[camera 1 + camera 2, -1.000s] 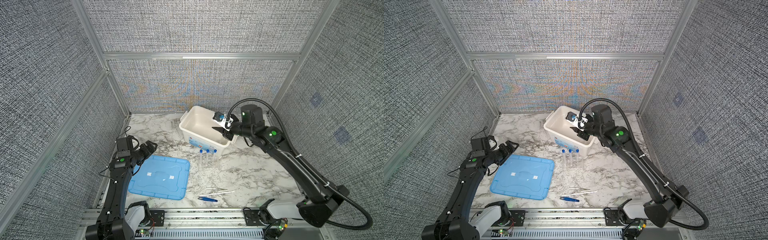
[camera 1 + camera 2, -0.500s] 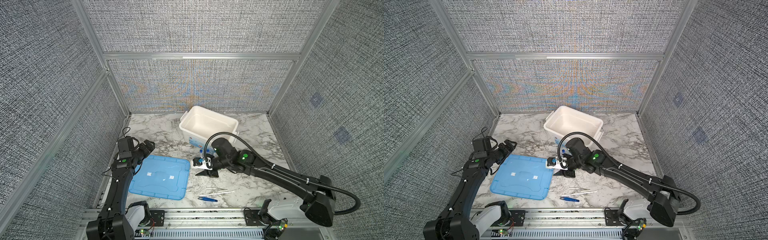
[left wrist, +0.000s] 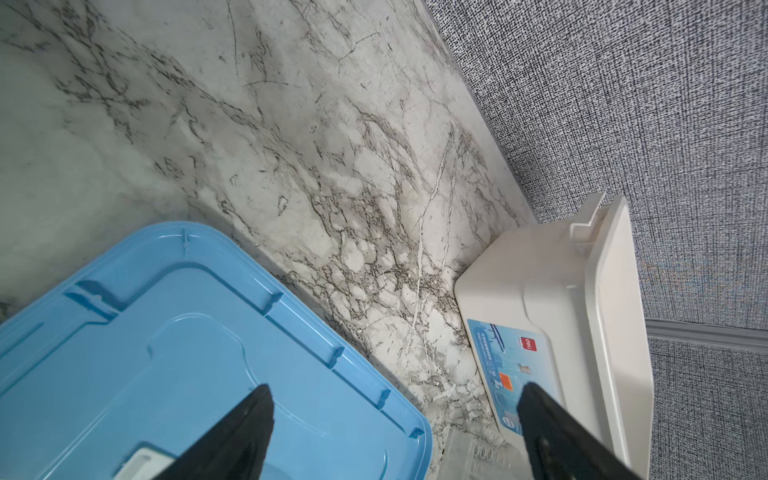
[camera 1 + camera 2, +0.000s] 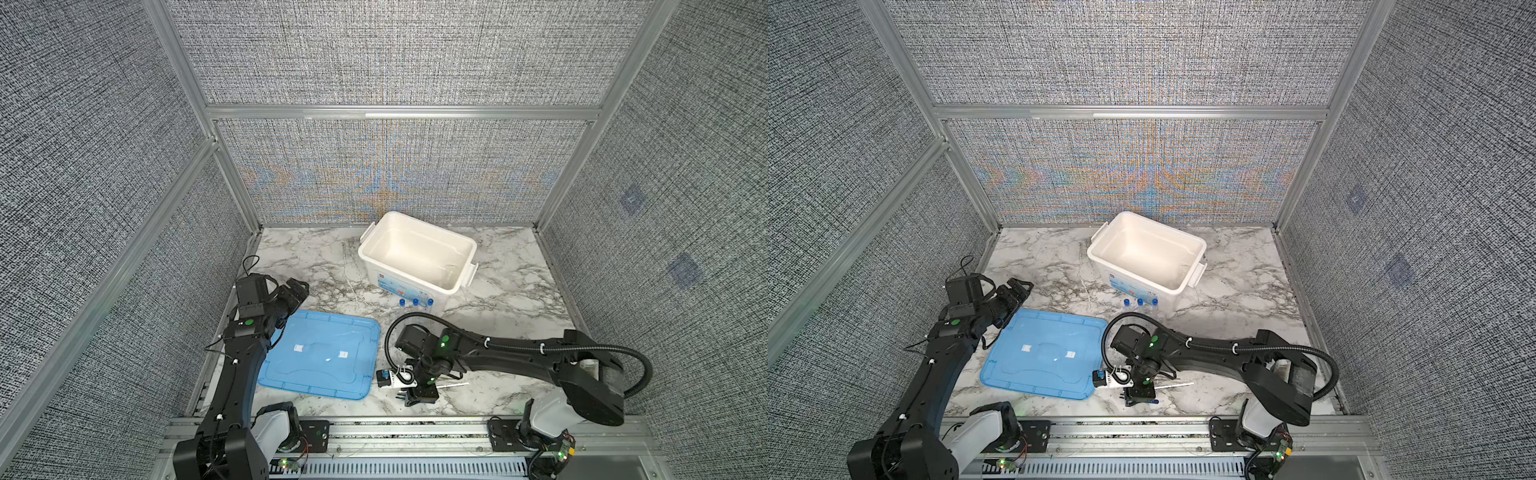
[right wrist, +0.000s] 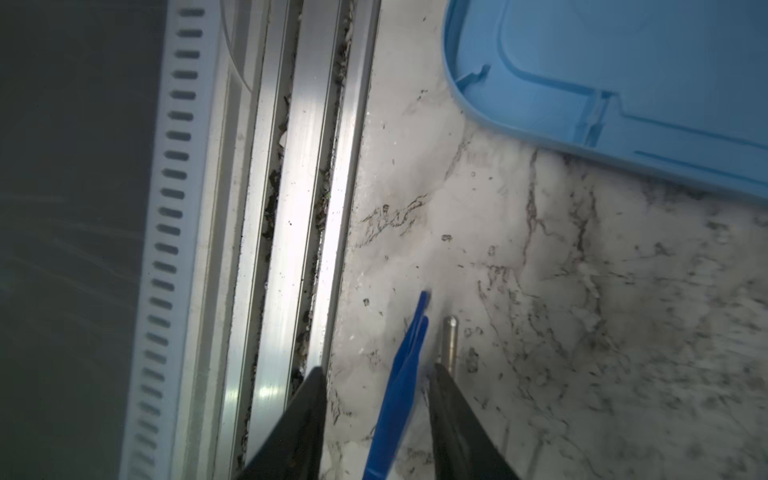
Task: Organize the chemistry lab equipment
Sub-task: 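Move the right gripper down to the blue tweezers near the table's near edge, then grasp the blue tweezers with the right gripper and lift them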
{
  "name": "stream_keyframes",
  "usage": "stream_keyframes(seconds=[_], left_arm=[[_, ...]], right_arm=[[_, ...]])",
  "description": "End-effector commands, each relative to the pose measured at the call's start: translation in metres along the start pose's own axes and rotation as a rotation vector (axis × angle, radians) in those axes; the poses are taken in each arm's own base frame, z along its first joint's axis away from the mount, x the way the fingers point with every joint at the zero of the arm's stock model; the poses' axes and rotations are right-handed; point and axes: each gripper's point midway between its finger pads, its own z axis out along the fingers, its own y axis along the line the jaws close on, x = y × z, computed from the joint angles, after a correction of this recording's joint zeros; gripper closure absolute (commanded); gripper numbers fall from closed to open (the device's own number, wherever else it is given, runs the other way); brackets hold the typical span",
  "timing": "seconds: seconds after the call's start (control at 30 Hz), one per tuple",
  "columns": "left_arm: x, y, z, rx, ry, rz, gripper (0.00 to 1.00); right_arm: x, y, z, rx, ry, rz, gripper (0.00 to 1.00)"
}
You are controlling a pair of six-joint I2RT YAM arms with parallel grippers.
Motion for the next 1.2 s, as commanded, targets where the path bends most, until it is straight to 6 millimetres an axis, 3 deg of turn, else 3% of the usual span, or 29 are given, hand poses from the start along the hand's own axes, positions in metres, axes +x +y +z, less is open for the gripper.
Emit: stream_keyframes(seconds=[0.0,0.2,0.43,0.63,0.87,1.17], left_arm=[[-0.002,-0.002,-0.001,0.005,-0.009,0.007,0.07],[0.004,0.000,-0.001,0.004,0.014,0.003,0.07],[0.006,0.003,-0.007,-0.007,0.003,0.016,0.07],[0.006,0.004,-0.008,-0.014,0.002,0.020,0.07],[0.006,0.003,-0.007,-0.010,0.005,0.020,0.07],[0.008,0.005,-0.004,-0.011,0.016,0.019,0.07]], right_arm=[[-0.002,-0.005,0.011,0.018,-0.023,0.020,0.60],[-0.001,-0.004,0.021,0.005,-0.004,0.030,0.70],[-0.001,0.002,0.021,0.009,0.006,0.022,0.70],[0.006,0.014,0.011,-0.020,0.052,-0.027,0.62],[0.031,0.020,0.002,-0.010,0.148,-0.160,0.56],[0.050,0.015,0.012,-0.008,0.216,-0.203,0.54]])
